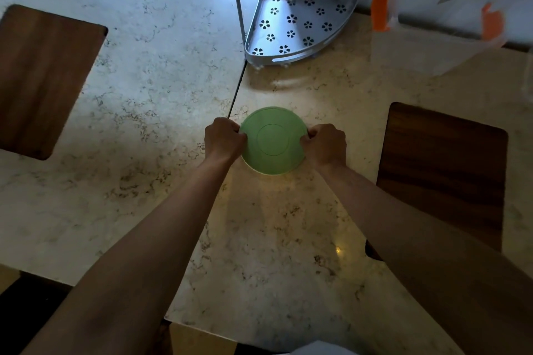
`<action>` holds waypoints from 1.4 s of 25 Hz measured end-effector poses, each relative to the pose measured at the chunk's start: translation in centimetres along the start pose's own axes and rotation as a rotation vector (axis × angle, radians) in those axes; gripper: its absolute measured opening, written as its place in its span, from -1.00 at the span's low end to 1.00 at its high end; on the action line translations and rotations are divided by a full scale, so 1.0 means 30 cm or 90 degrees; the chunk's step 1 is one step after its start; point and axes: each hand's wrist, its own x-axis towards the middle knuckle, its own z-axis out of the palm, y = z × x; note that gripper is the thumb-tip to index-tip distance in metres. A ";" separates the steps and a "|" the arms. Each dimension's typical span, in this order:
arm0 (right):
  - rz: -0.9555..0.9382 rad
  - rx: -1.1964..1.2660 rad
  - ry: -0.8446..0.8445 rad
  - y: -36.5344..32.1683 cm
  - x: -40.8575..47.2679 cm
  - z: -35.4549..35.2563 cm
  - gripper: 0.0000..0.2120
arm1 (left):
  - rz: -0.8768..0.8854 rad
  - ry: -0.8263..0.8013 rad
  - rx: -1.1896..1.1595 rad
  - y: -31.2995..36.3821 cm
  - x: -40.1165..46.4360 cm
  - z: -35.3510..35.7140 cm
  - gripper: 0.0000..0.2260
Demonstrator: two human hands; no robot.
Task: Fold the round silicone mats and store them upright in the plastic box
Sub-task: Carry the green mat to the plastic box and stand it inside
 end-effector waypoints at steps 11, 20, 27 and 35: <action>0.106 0.034 0.006 -0.006 0.028 -0.011 -0.88 | -0.062 0.015 0.011 0.020 0.007 0.039 -0.89; 0.193 0.053 -0.048 -0.030 0.073 -0.017 -0.87 | -0.195 -0.008 -0.137 0.020 0.042 0.023 -0.77; 0.176 0.067 -0.052 -0.046 0.070 0.014 -0.68 | -0.235 -0.027 -0.240 0.006 0.027 0.000 -0.91; 0.170 0.165 -0.110 -0.023 0.037 -0.009 -0.81 | -0.250 -0.064 -0.328 0.040 -0.025 -0.038 -0.92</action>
